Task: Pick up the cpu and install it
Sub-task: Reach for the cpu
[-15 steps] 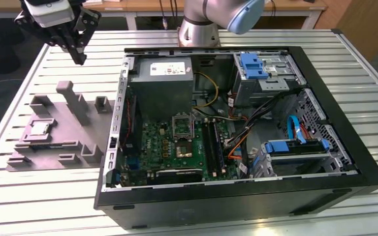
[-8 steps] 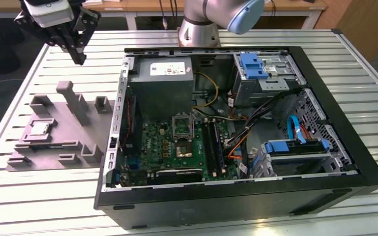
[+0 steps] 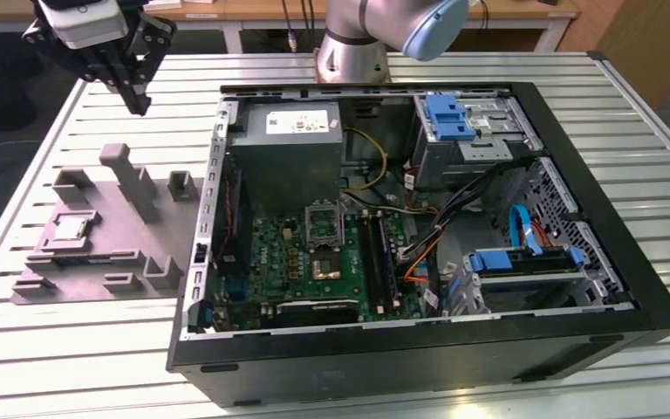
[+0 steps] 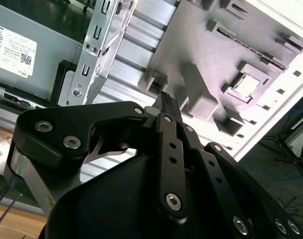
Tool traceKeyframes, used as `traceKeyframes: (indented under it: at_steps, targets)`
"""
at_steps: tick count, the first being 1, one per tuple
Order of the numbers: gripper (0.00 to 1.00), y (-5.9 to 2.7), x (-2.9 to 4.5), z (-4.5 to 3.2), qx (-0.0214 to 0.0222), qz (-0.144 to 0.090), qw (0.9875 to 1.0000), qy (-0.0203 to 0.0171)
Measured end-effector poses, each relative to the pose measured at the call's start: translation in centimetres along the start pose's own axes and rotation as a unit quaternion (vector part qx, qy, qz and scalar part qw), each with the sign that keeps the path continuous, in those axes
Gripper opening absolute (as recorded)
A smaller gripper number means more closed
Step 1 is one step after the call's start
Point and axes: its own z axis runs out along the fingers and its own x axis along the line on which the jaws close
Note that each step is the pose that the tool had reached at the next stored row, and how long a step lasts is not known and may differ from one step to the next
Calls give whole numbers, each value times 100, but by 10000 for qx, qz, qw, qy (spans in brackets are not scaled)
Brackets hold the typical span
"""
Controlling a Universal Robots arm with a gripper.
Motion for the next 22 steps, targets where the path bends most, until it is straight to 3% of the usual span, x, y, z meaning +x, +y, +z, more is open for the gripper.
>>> traceKeyframes:
  at_steps: [22]
  targets:
    - [11,-3,43,1,0,0,10000,0]
